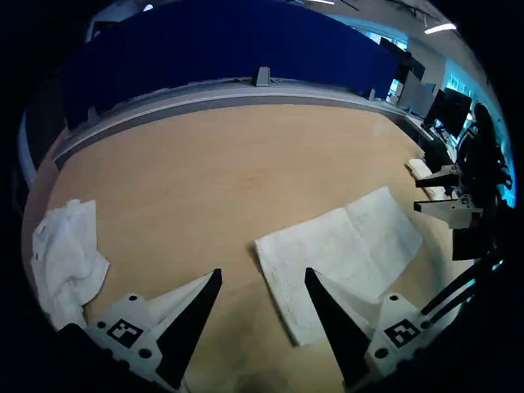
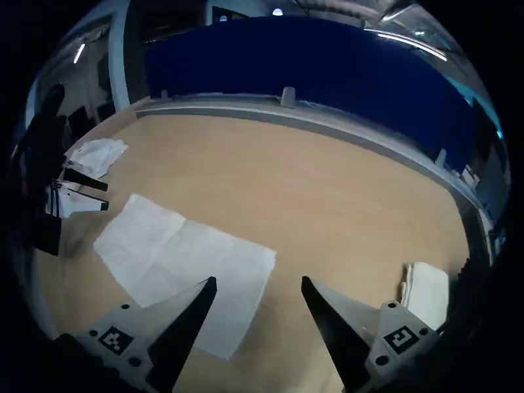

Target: Fold towel

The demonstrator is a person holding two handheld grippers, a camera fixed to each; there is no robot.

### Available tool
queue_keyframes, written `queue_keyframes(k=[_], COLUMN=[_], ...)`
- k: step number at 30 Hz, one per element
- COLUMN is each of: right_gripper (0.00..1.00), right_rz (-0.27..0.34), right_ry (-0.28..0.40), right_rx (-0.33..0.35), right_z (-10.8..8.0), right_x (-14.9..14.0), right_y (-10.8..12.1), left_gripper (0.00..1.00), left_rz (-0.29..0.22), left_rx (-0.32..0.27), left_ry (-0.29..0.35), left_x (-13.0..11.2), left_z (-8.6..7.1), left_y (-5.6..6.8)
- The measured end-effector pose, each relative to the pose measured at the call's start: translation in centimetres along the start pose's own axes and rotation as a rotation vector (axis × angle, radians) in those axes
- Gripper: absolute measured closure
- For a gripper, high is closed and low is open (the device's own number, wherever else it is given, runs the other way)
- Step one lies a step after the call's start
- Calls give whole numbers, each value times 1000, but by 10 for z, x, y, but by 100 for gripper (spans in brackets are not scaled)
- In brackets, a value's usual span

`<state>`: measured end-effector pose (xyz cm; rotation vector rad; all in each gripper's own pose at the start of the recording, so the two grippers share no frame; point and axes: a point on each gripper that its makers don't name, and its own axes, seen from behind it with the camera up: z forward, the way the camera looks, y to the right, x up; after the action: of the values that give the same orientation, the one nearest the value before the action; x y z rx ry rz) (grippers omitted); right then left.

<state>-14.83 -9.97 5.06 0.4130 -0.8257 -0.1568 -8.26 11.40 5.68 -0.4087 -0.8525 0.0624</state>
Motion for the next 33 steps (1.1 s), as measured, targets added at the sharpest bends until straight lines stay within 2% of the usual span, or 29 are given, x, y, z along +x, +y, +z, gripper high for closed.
queue_keyframes(k=[6,17,27,33], right_gripper=[0,0,0,0], right_rz=[9,46,30,-35], right_ry=[-2,-6,-17,-43], right_rx=[2,0,6,46], right_z=[-13,-45,-50,-51], right_x=[-12,-38,-47,-54], right_y=[-6,-16,-18,-24], left_gripper=[6,6,6,6], left_rz=[-20,-68,-80,-81], left_rx=[17,48,50,56], left_ry=[7,0,2,4], left_x=[-11,-52,-59,-63], left_z=[-19,-57,-64,-74], left_y=[-1,-1,0,3])
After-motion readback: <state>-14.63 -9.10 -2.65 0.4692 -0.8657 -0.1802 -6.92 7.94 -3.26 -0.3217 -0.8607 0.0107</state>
